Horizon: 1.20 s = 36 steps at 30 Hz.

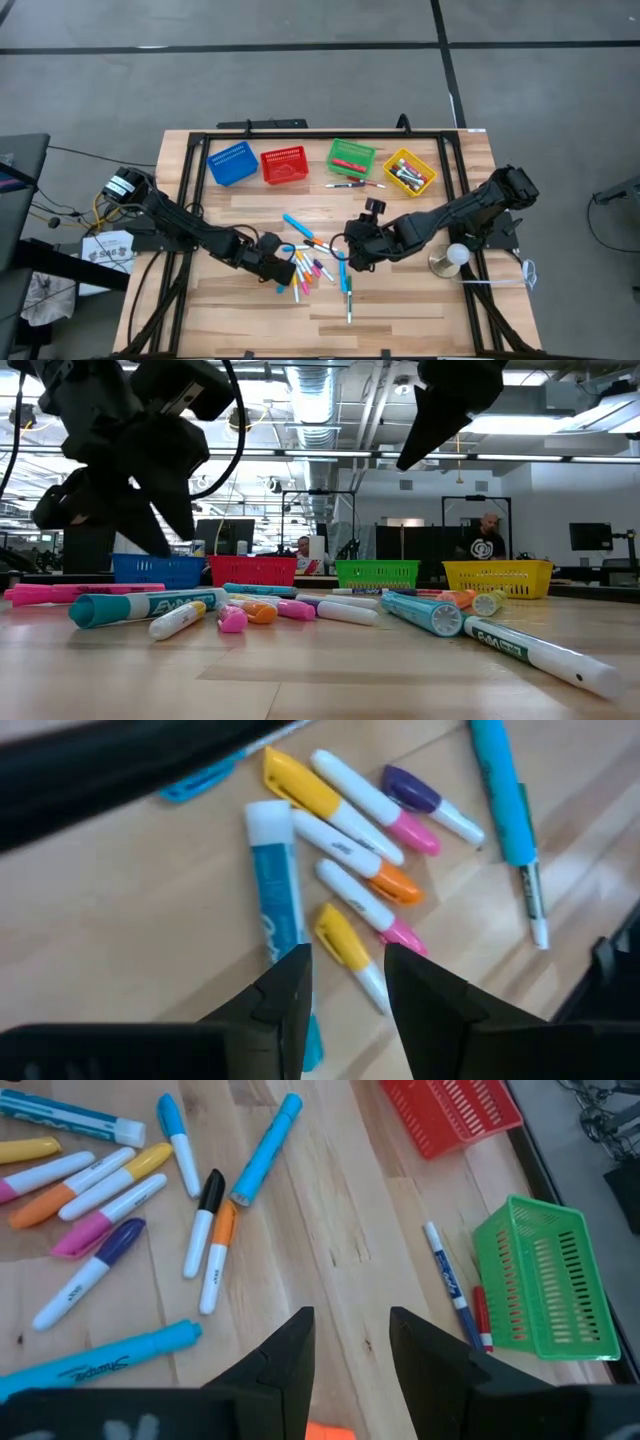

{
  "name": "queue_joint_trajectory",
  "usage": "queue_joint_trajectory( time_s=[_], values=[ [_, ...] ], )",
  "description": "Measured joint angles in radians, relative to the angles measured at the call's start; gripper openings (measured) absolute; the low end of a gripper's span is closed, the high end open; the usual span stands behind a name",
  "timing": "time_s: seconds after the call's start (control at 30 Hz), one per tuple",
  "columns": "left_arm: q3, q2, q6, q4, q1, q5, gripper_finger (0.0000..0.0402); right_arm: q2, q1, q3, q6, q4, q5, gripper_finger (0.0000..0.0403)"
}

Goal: Pick & Place Markers
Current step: Put the large light blue marker pen into the yellow bin

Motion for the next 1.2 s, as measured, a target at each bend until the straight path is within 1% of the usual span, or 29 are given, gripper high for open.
queue_joint_trajectory(
  time_s=[0.4, 0.57, 0.77, 1.2],
  values=[
    [0.000, 0.005, -0.001, 0.028, 0.001, -0.004, 0.0127, 0.000, 0.023, 0.000, 0.045, 0.000, 0.000, 0.0123],
    [0.000, 0.036, -0.048, 0.034, 0.008, -0.021, 0.0127, 0.000, 0.023, 0.000, 0.052, 0.001, 0.000, 0.0123],
    [0.000, 0.042, -0.049, 0.037, 0.011, -0.021, 0.0127, 0.000, 0.023, 0.000, 0.053, 0.004, -0.025, 0.0123],
    [0.000, 0.053, -0.039, 0.022, 0.011, -0.023, 0.0127, 0.000, 0.023, 0.000, 0.053, 0.015, -0.027, 0.0123]
  ],
)
